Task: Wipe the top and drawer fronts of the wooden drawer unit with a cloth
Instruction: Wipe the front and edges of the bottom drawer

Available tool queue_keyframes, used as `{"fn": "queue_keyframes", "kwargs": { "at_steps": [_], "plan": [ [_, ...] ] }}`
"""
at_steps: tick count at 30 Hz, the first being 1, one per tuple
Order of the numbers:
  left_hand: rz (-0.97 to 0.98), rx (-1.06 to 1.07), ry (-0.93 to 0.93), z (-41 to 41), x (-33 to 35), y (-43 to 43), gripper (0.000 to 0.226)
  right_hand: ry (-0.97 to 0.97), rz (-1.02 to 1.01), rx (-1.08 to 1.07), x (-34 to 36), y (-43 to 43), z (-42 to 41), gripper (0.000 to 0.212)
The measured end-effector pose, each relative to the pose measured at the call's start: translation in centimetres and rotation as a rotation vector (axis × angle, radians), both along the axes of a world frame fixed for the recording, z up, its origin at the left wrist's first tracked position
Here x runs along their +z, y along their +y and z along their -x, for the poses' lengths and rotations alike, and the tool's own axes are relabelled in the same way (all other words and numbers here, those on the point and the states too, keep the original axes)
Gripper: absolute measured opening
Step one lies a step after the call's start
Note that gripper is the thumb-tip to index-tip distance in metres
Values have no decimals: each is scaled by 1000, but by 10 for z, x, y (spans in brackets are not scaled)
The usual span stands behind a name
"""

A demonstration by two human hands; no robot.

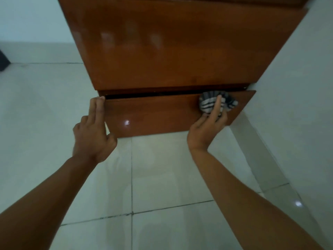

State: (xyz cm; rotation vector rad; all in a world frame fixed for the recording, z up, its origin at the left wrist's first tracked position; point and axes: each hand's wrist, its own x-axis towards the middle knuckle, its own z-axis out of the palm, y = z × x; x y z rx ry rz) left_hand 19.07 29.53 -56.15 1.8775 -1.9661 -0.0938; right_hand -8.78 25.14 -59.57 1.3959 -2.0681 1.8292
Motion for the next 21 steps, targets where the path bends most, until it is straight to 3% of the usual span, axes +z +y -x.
{"fn": "queue_keyframes", "kwargs": {
  "at_steps": [3, 8, 10, 13, 16, 19, 21],
  "plan": [
    [-17, -16, 6, -5, 3, 0, 101, 125, -102, 301, -17, 40, -68, 67],
    [27, -62, 63, -9, -3, -1, 87, 471, -279, 573, -62, 34, -174, 72],
    [60, -58, 85, -8, -8, -3, 78, 502, -354, 558, -77, 22, -206, 67],
    [89, 8, 63, -6, -12, -5, 71, 397, -328, 481, -88, 13, -221, 88],
    [93, 35, 72, -1, -12, -4, 72, 483, -312, 444, -101, 7, -201, 102],
    [94, 34, 92, 0, -16, -6, 75, 513, -336, 427, -108, -2, -167, 95],
    [102, 45, 103, 1, -20, -8, 74, 422, -347, 371, -110, -9, -143, 88]
  ]
}}
